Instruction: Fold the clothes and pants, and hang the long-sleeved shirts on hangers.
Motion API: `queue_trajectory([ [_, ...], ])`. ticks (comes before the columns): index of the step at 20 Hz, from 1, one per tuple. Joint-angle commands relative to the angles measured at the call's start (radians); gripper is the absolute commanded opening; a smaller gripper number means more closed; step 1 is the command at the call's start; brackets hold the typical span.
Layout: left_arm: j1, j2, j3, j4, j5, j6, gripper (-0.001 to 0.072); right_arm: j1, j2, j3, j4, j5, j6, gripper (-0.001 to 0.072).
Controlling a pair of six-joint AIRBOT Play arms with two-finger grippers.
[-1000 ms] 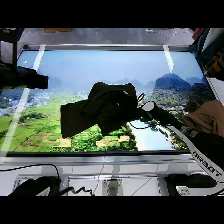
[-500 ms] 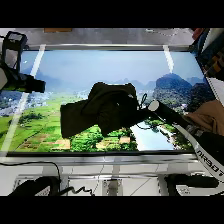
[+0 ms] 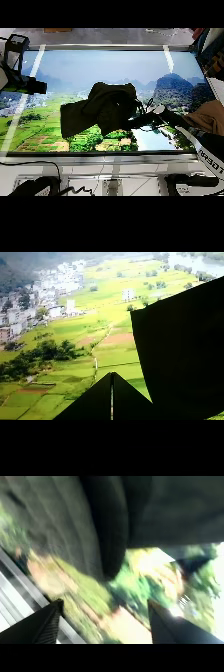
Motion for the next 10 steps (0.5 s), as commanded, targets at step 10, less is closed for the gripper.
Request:
queue_trajectory([
  [10, 0.001, 0.0, 0.0, -0.015, 0.0, 0.0, 0.0018, 0.033, -0.083, 0.049, 0.179, -0.065, 0.028, 0.045],
])
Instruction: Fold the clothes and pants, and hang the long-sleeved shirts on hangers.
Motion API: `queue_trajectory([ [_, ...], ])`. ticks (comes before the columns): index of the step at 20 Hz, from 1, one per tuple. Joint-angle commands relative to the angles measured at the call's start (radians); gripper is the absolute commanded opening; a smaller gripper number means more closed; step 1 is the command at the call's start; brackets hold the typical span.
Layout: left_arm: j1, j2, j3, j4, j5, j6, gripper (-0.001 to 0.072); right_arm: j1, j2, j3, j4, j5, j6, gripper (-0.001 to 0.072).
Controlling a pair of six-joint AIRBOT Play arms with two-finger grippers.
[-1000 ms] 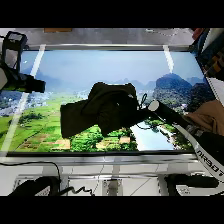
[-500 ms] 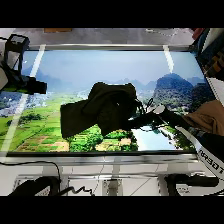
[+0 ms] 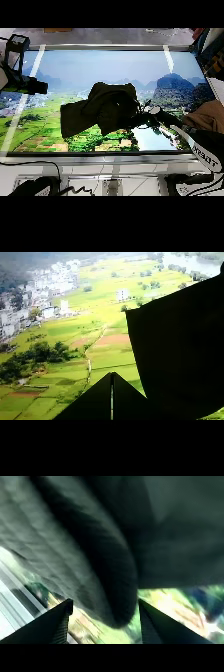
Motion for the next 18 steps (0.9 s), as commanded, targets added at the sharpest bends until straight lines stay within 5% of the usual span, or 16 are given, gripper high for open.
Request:
queue_trajectory([
  [1, 0.001, 0.0, 0.0, 0.0, 0.0, 0.0, 0.0017, 0.008, -0.006, 0.039, 0.024, 0.006, -0.005, 0.045],
  [7, 0.001, 0.0, 0.0, 0.0, 0.0, 0.0, 0.0018, 0.032, -0.013, 0.059, -0.005, 0.068, -0.006, 0.0448],
  [11, 0.001, 0.0, 0.0, 0.0, 0.0, 0.0, 0.0017, 0.034, -0.04, 0.059, -0.005, 0.2, -0.096, 0.0411],
  [18, 0.001, 0.0, 0.0, 0.0, 0.0, 0.0, 0.0017, 0.105, -0.04, 0.059, 0.037, 0.055, -0.187, 0.0409],
])
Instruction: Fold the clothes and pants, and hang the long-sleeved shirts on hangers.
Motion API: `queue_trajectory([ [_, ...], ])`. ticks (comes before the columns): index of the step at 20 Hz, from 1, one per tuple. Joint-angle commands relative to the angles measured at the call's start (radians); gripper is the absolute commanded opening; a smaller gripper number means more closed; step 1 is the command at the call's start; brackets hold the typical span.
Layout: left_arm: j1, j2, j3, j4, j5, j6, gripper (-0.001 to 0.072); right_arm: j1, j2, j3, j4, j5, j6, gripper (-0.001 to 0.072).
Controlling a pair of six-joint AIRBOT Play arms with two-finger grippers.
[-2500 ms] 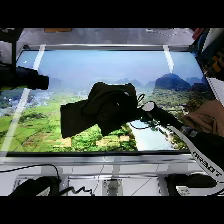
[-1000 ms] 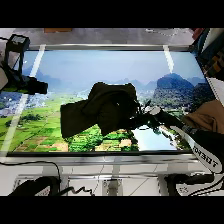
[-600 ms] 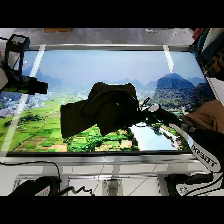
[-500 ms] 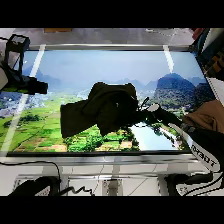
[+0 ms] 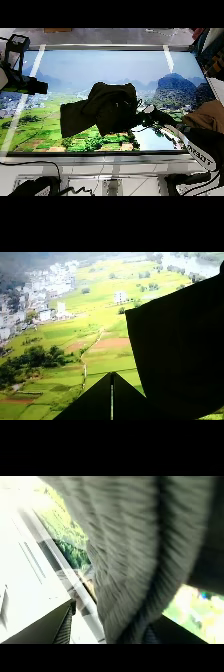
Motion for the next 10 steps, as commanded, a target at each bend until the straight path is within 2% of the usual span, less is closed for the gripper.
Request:
queue_trajectory([
  [1, 0.001, 0.0, 0.0, 0.0, 0.0, 0.0, 0.0018, 0.027, -0.002, 0.001, 0.024, -0.108, -0.029, 0.0397],
  [2, 0.001, -0.001, 0.0, 0.002, 0.0, 0.0, 0.0017, 0.025, -0.001, 0.001, 0.026, -0.126, -0.028, 0.031],
  [5, 0.001, -0.002, 0.0, 0.007, 0.001, 0.0, 0.0017, 0.025, 0.0, 0.001, 0.025, -0.131, -0.03, 0.0114],
  [6, 0.001, -0.005, 0.0, 0.008, 0.001, 0.0, 0.0017, 0.025, 0.0, 0.002, 0.025, -0.131, -0.03, 0.0022],
  [8, 0.011, -0.015, -0.004, 0.025, 0.0, 0.008, 0.0016, 0.025, 0.001, 0.002, 0.025, -0.131, -0.031, 0.0023],
  [10, 0.056, -0.029, -0.029, 0.026, -0.005, 0.055, 0.0015, 0.025, 0.013, 0.001, 0.022, -0.131, -0.03, 0.0023],
])
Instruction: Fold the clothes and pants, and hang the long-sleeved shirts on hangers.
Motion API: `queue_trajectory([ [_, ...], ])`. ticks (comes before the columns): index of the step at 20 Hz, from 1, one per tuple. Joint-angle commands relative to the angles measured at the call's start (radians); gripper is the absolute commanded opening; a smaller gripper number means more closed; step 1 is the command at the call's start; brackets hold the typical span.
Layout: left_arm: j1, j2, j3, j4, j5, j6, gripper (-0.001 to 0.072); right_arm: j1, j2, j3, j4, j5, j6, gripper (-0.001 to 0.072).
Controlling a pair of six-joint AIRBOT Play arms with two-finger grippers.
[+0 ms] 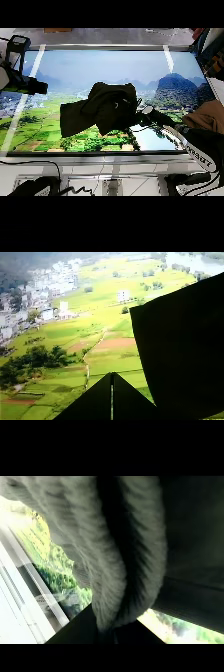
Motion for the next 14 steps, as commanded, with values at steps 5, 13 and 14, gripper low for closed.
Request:
queue_trajectory([
  [5, 0.359, -0.04, -0.195, -0.462, -0.054, 0.215, 0.0014, 0.002, 0.038, 0.0, -0.001, -0.007, -0.002, 0.0023],
  [13, -0.084, -0.848, 0.426, -1.028, 0.101, 0.183, 0.0713, -0.682, -0.028, 0.243, -0.795, -0.138, 0.748, 0.0553],
  [14, -0.077, -0.848, 0.426, -1.029, 0.101, 0.184, 0.0713, -0.682, -0.054, 0.262, -0.796, -0.119, 0.768, 0.0543],
])
